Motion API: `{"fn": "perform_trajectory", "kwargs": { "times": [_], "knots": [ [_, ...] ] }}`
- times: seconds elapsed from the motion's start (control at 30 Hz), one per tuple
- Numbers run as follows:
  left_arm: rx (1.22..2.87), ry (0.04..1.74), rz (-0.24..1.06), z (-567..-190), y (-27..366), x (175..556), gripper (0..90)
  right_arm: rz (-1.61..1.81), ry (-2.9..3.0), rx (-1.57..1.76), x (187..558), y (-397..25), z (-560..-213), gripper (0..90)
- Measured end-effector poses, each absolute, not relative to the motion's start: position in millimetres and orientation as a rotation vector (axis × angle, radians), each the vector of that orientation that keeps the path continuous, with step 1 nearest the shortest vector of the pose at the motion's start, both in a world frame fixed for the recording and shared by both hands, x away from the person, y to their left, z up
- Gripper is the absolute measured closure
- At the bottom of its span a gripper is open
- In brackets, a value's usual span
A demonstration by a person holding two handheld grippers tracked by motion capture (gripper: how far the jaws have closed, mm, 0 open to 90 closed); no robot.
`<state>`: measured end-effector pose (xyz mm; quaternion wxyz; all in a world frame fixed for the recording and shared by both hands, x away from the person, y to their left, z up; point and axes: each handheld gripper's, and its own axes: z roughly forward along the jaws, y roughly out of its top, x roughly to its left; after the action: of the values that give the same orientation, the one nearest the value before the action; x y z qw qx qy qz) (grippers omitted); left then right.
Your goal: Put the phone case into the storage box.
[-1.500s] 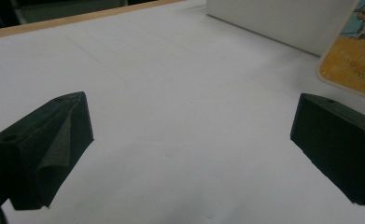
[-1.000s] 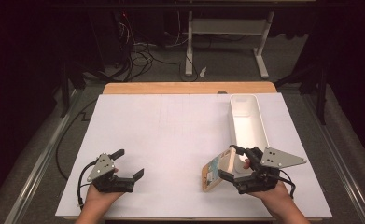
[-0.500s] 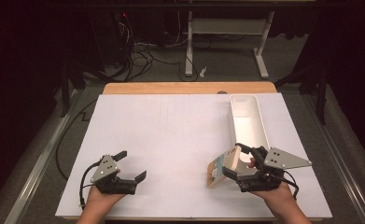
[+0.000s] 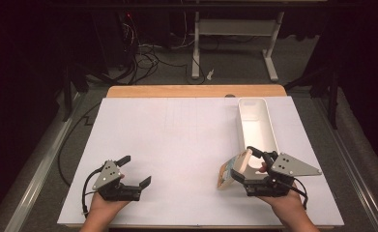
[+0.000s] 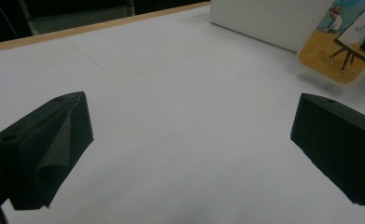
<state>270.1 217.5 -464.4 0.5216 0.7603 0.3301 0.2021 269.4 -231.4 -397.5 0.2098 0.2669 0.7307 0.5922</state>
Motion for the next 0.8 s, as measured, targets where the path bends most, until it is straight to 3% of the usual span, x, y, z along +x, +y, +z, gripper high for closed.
{"fn": "perform_trajectory", "kwargs": {
  "times": [0.8],
  "knots": [
    [1.811, 0.793, 0.494, -466, 215, 270, 0.3, 1.689, 1.863, 0.712, 258, -232, -367, 13.0]
  ]
}}
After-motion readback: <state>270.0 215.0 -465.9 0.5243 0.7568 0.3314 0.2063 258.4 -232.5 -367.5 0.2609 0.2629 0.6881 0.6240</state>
